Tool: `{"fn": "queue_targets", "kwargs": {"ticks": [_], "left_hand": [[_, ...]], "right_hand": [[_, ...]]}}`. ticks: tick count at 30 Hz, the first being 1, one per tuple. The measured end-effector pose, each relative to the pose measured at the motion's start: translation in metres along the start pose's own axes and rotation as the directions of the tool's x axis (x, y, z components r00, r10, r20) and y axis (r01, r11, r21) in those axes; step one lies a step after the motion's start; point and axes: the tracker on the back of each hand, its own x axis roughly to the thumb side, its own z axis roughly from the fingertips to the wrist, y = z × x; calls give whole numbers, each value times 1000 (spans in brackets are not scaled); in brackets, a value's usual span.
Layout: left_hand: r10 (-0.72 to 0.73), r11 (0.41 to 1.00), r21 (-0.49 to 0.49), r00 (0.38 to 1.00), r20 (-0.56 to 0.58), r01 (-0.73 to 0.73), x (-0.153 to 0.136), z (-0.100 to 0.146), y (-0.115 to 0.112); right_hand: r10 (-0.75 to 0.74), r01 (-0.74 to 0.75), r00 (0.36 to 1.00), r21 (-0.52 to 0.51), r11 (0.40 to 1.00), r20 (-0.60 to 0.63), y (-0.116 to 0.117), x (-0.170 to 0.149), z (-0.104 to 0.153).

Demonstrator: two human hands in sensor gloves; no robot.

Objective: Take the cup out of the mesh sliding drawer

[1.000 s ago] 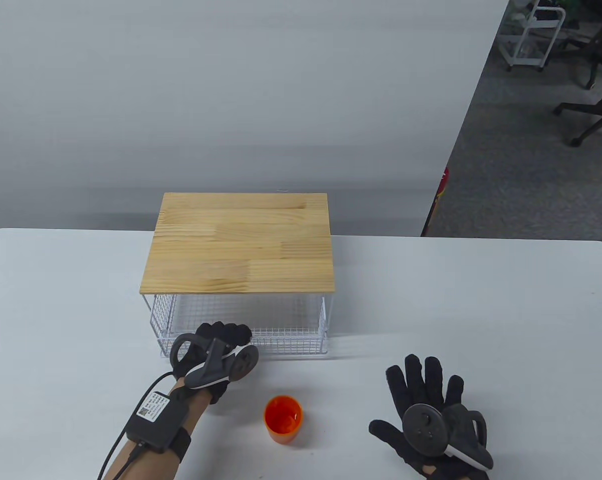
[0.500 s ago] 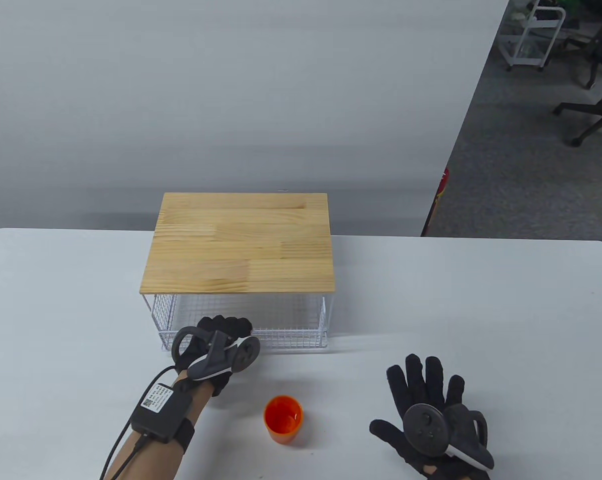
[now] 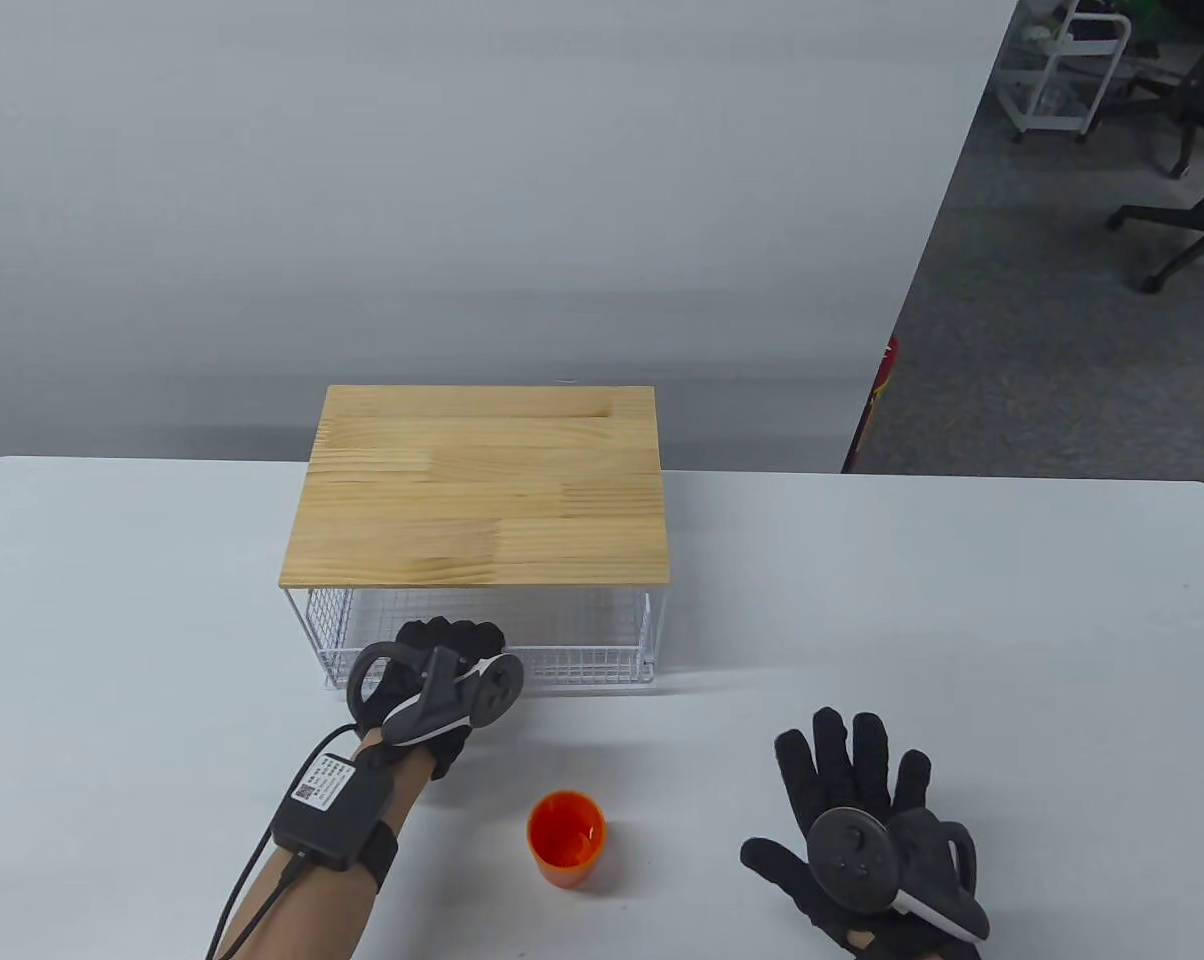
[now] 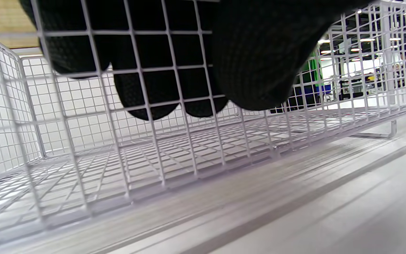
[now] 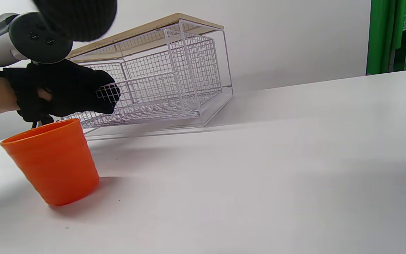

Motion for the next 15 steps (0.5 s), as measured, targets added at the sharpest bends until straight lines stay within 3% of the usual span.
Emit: {"fn": "queue_targets", "kwargs": {"ticks": [15], "left_hand": [[7,1000,-14,999,-49,-8,-3,-14,-3]], "right_hand": [[-1,1,1000,6,1000,3,0,1,0]]}}
